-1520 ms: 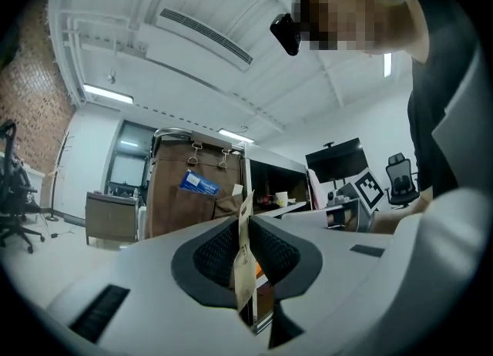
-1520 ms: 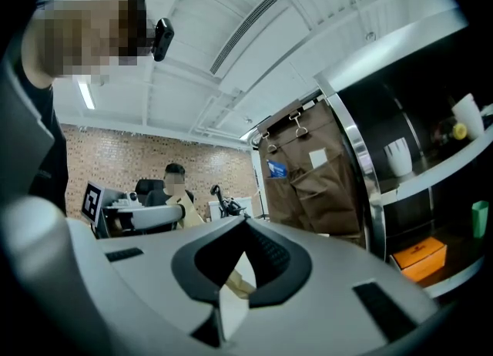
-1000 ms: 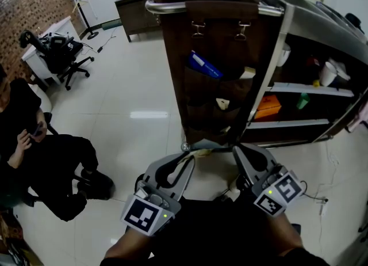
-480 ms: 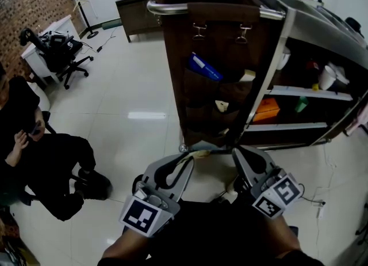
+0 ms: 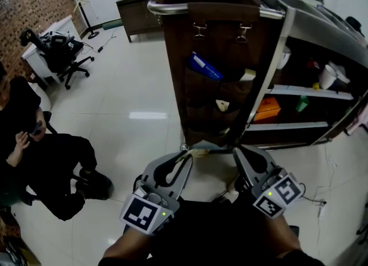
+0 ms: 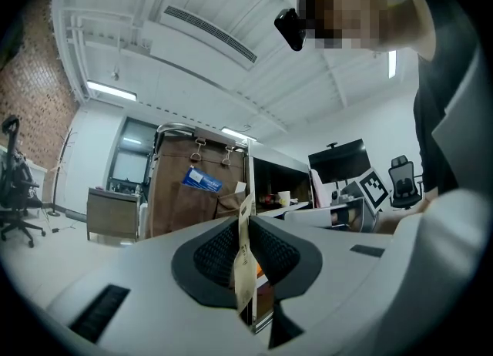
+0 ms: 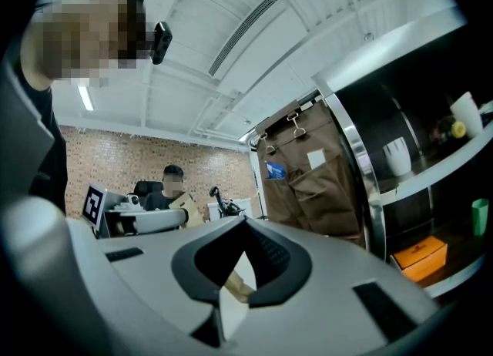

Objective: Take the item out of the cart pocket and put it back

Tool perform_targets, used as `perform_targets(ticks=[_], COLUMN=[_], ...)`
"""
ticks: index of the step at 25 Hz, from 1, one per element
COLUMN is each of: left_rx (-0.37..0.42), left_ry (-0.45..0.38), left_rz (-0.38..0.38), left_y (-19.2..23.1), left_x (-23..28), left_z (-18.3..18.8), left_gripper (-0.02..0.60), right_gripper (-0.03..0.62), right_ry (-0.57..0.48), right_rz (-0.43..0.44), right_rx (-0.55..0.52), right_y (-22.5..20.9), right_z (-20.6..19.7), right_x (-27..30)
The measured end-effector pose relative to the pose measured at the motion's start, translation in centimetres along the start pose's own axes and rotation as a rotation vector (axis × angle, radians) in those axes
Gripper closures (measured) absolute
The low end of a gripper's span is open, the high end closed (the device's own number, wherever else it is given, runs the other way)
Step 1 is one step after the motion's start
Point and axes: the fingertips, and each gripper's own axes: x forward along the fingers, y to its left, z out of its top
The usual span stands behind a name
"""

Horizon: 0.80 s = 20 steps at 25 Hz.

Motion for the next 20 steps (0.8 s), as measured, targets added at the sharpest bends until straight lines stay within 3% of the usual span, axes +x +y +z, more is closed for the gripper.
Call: perform_targets(ticks=[9,14,20], left_rx=[0.003,-0.002,0.029], left_ry=[0.008,0.032,-0.04], left_rz=[0.004,0.042,0.056], left_y=[0.1,1.4,3.3], left_x=[0.0,-0.1,0.7], left_z=[-0.2,-0.5,2.9], left_gripper=[0.54,0.54,0.54], right_gripper=[0.579,0.579,0.579], right_ry=[-0.001,0.0,0.002], right_rz=[0.007,0.006,-0.008], right_rx=[0.022,0.025,0.031], right_y=[0.0,-0.2,-0.7], right_z=[-0.6,-0.7,-1.0], right_x=[0.3,0.4,0.3])
